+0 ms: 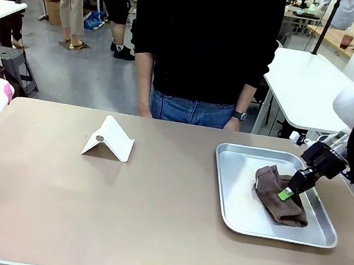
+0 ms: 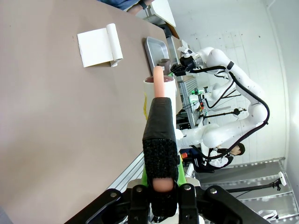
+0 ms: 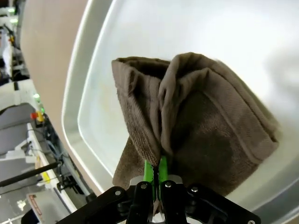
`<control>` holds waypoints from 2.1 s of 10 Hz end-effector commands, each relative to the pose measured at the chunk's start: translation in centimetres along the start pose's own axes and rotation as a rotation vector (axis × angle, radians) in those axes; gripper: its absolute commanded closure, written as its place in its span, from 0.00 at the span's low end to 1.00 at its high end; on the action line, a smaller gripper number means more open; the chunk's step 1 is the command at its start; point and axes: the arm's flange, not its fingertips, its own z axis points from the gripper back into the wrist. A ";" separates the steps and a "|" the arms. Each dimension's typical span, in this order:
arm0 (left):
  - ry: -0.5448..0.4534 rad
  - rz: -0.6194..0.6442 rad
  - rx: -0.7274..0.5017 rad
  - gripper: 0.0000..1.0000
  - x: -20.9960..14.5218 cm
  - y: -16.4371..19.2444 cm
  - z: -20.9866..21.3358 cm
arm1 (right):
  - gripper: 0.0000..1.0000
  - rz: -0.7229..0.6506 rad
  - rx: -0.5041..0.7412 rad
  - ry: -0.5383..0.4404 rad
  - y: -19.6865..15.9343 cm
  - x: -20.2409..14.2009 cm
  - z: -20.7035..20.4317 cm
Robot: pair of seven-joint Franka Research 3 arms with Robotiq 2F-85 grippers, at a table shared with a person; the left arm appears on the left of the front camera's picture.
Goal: Clean the surface of the table.
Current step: Clean the area not pointed to by the person.
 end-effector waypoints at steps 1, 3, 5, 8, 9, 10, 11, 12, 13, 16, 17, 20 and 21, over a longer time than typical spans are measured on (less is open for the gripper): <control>-0.006 0.002 0.005 0.78 -0.1 -0.5 -0.2 | 0.96 -0.011 -0.061 0.045 0.4 0.4 -0.9; -0.006 0.002 0.005 0.78 -0.1 -0.5 -0.2 | 0.96 0.007 -0.010 0.083 1.1 1.0 -1.8; -0.006 0.002 0.005 0.78 -0.1 -0.5 -0.2 | 0.96 0.044 0.035 0.118 2.3 1.6 -2.7; -0.006 0.002 0.005 0.78 -0.1 -0.5 -0.2 | 0.96 0.093 0.086 0.120 3.8 2.2 -3.6; -0.006 0.002 0.005 0.78 -0.1 -0.5 -0.2 | 0.96 0.104 0.078 0.103 4.1 2.4 -3.7; -0.006 0.002 0.005 0.78 -0.1 -0.5 -0.2 | 0.96 0.114 0.102 0.063 4.3 2.6 -3.0; -0.006 0.002 0.005 0.78 -0.1 -0.5 -0.2 | 0.96 0.138 0.163 0.011 4.5 2.6 -2.0; -0.006 0.002 0.005 0.78 -0.1 -0.5 -0.2 | 0.96 0.164 0.261 -0.037 4.8 2.5 -0.6; -0.006 0.002 0.005 0.78 -0.1 -0.5 -0.2 | 0.96 0.186 0.372 -0.080 5.0 2.2 0.7; -0.006 0.002 0.005 0.78 -0.1 -0.5 -0.2 | 0.96 0.238 0.642 -0.192 4.1 1.1 4.8; -0.006 0.002 0.005 0.78 -0.1 -0.5 -0.2 | 0.96 0.252 0.696 -0.234 3.6 0.5 6.0; -0.006 0.002 0.005 0.78 -0.1 -0.5 -0.2 | 0.96 0.360 1.010 -0.266 2.3 -2.1 10.1; -0.006 0.002 0.005 0.78 -0.1 -0.5 -0.2 | 0.96 0.375 1.077 -0.307 2.1 -3.4 11.7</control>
